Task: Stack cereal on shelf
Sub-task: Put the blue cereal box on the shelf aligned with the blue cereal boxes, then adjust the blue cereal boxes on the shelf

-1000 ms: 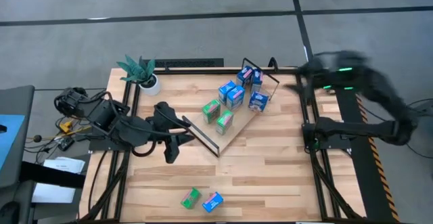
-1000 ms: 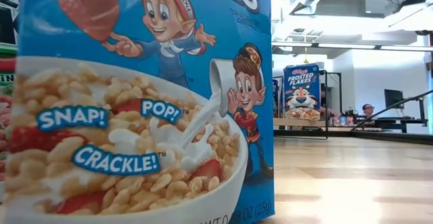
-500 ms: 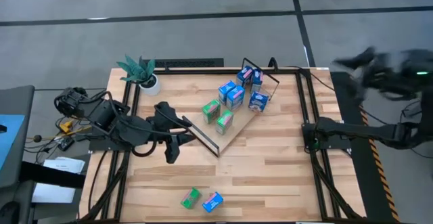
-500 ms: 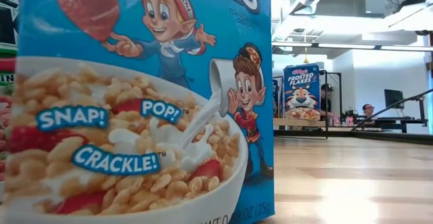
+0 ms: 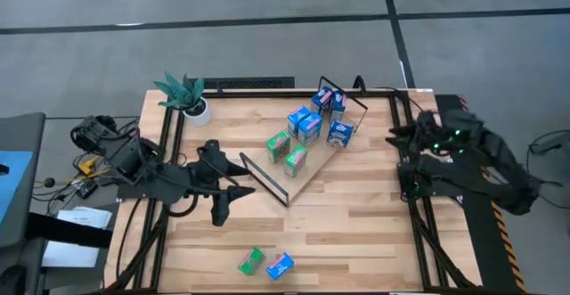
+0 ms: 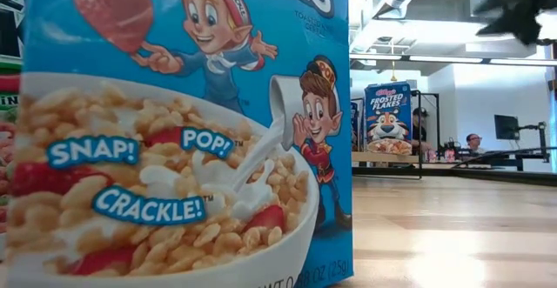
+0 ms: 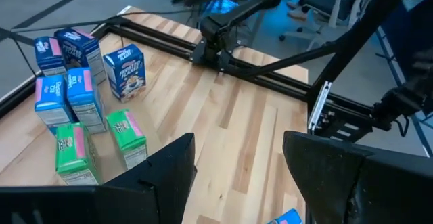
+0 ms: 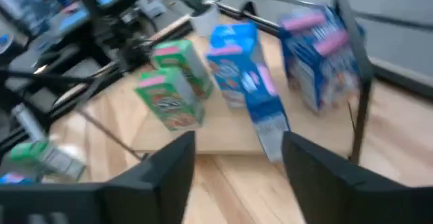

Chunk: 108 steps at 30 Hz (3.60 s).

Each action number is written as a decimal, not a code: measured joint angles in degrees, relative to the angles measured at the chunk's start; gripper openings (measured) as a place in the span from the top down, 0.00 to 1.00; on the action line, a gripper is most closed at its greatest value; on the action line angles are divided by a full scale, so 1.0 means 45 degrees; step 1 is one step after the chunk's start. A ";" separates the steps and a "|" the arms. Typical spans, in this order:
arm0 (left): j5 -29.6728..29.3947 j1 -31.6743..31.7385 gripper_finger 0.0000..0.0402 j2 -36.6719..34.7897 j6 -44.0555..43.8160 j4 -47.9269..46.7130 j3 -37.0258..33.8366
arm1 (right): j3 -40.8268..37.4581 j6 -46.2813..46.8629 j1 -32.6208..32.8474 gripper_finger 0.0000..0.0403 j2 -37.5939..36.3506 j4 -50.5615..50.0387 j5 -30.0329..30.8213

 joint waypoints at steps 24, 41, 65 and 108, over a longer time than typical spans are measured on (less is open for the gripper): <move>-0.1222 -0.0582 0.47 0.0000 0.0066 0.0004 0.0000 | 0.0158 0.0590 0.2132 0.98 0.1465 0.5334 0.0942; -0.0840 -0.0537 0.47 0.0000 -0.0123 0.0000 -0.0005 | 0.0545 -0.0383 0.4689 0.98 0.4592 0.1094 0.3978; -0.1003 -0.0727 0.47 0.0000 -0.0416 -0.0419 -0.0010 | -0.2457 0.0134 0.6725 0.98 0.8221 0.5965 0.7986; 0.0916 0.1460 0.47 -0.0033 0.1640 0.1469 -0.0010 | 0.1549 -0.1964 0.5326 0.97 0.5901 0.4933 0.6435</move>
